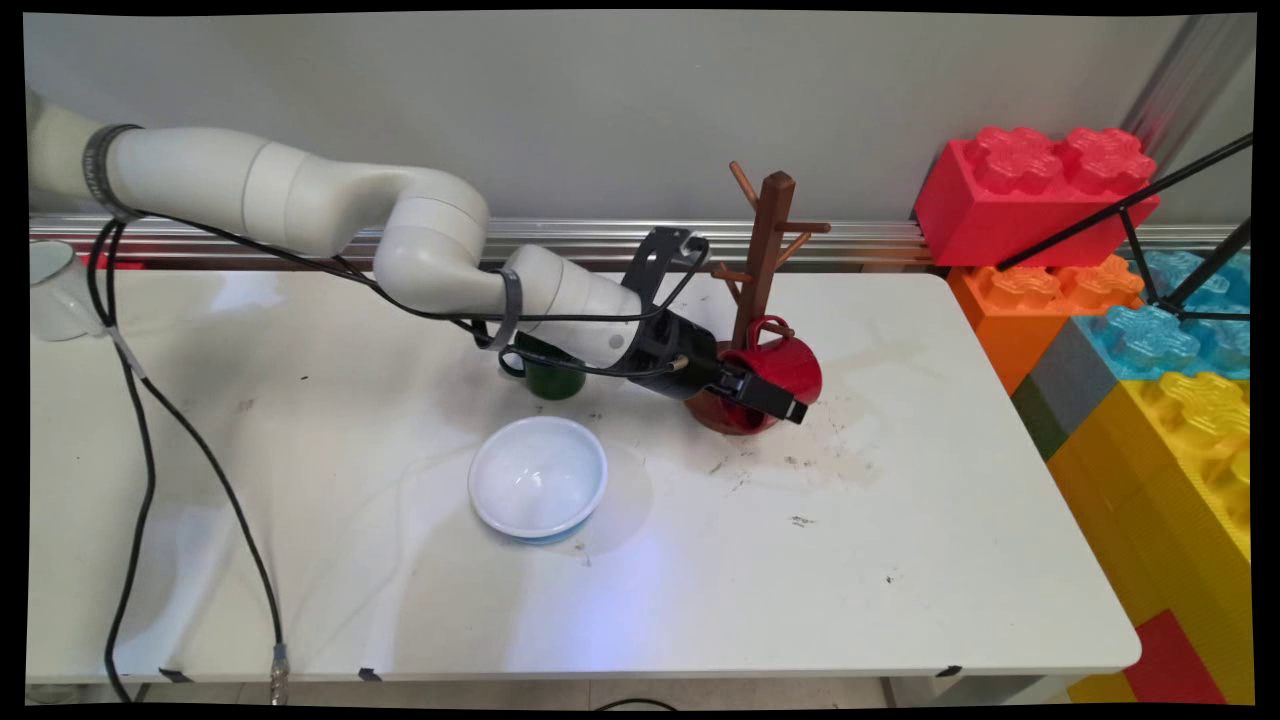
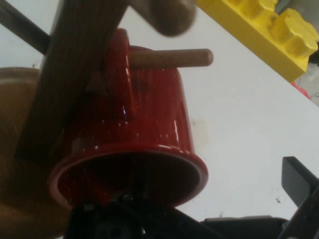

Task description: Pick up the red mug from the rack

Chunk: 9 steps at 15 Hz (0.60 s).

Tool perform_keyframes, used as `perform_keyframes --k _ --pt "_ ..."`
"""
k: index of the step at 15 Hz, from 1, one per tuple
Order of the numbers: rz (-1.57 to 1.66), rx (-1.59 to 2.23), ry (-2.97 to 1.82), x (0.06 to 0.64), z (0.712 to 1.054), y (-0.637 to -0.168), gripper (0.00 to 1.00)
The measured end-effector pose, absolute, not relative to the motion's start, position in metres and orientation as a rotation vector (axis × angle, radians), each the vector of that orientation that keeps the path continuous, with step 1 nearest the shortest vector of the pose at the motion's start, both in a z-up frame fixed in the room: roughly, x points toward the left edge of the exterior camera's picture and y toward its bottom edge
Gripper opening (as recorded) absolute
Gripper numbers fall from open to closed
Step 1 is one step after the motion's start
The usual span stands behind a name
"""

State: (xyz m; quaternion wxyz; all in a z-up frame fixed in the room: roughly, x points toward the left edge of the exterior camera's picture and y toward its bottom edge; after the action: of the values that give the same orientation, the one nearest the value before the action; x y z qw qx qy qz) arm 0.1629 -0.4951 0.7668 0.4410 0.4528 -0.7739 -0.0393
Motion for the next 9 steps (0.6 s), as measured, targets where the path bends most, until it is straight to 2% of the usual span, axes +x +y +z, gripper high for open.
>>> perform_keyframes --k 9 --pt "-0.108 1.15 -1.856 0.156 0.753 -0.506 1.0"
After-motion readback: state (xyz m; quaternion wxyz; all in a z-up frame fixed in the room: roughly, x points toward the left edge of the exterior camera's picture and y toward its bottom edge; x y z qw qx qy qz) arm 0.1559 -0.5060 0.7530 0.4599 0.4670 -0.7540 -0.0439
